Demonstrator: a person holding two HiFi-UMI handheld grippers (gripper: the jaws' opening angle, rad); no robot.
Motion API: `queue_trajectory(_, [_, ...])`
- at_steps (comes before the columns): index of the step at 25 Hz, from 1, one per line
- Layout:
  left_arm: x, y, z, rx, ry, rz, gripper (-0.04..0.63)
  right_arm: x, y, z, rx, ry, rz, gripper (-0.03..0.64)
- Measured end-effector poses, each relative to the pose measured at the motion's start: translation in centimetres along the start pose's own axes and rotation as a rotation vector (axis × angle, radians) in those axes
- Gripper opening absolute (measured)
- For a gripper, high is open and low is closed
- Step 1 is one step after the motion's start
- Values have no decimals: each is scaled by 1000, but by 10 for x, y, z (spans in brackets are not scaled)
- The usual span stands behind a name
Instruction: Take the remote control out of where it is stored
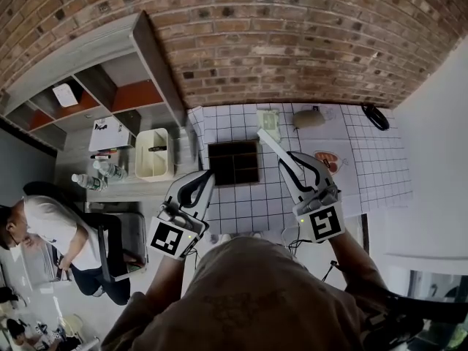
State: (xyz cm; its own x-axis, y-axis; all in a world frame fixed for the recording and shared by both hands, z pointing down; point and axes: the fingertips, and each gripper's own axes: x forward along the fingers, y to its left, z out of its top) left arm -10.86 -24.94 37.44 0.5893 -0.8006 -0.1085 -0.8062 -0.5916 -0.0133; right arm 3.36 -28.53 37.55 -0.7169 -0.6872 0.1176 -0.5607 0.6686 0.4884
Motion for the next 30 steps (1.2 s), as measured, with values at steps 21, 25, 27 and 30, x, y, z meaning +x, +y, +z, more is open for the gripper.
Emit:
queue_trajectory(21, [4, 11, 22, 31, -89, 29, 5, -49, -50, 24, 381, -292, -171, 84])
queue_trajectory(25, [1, 12, 16, 38, -83, 50, 5, -50, -51, 3, 478, -280, -175, 84])
queue_trajectory(27, [-1, 12, 13, 34, -80, 54, 5, -48, -44, -10, 488, -263, -161, 84])
queue_trajectory(30, [-3, 12, 11, 33, -76, 57, 5, -44, -34, -22, 472, -238, -138, 84])
